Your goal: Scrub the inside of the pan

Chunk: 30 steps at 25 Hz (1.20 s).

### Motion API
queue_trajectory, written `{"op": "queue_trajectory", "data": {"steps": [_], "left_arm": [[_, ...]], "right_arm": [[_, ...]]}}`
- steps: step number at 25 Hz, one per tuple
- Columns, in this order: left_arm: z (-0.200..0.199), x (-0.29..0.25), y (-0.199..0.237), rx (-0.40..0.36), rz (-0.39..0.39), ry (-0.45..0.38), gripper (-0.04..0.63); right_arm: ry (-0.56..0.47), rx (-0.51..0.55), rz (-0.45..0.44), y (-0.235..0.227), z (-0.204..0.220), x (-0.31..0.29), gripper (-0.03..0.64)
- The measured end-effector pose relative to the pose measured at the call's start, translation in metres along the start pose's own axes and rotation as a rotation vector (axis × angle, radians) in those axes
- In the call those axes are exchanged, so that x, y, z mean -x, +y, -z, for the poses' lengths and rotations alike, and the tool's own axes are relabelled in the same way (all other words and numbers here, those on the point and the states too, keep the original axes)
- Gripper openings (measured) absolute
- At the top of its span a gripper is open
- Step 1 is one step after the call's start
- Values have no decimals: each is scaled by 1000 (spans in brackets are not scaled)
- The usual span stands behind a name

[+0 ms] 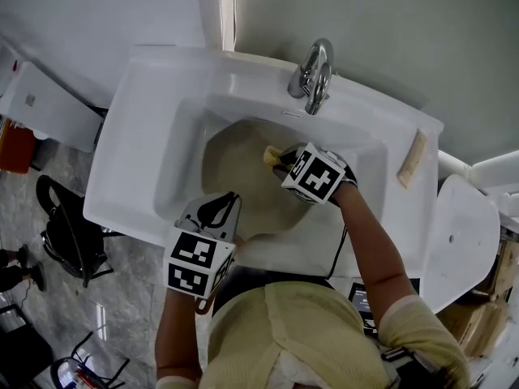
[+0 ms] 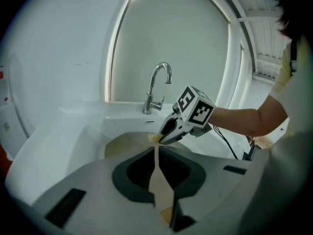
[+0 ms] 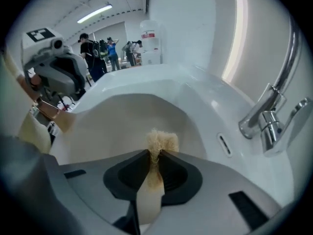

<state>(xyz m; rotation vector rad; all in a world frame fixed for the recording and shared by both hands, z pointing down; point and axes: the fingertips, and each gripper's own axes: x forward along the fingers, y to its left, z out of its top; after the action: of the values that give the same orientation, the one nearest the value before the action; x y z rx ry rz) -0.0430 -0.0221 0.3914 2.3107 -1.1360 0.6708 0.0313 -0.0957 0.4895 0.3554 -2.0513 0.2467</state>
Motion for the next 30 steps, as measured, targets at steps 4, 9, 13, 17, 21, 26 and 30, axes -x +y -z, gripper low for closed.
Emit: {"op": "queue_trajectory", "data": {"steps": [4,9,13,17,21,26,30], "left_arm": [[-3,-9,5,12,5,12,72],[-6,-21,9,23,14,22,72],[-7,-28,9,31,24,31,72],[-5,-34,11,47,24,46,72],[-1,-38,14,69,21,61,72],[4,-40,17,81,25,73,72],[7,-42,19,85,31,80,72]], "right_arm": [[27,8,151,-30,2,-14,74],[16,-19,251,-53,-2,-26,74],[46,-11,301,-64,2,-38,74],[85,3,330,-71,10,-50,74],[118,0,342,-77,16,-61,74],[151,-9,322,-75,23,-73,74],[162,-37,260,-69,29,-83,74]]}}
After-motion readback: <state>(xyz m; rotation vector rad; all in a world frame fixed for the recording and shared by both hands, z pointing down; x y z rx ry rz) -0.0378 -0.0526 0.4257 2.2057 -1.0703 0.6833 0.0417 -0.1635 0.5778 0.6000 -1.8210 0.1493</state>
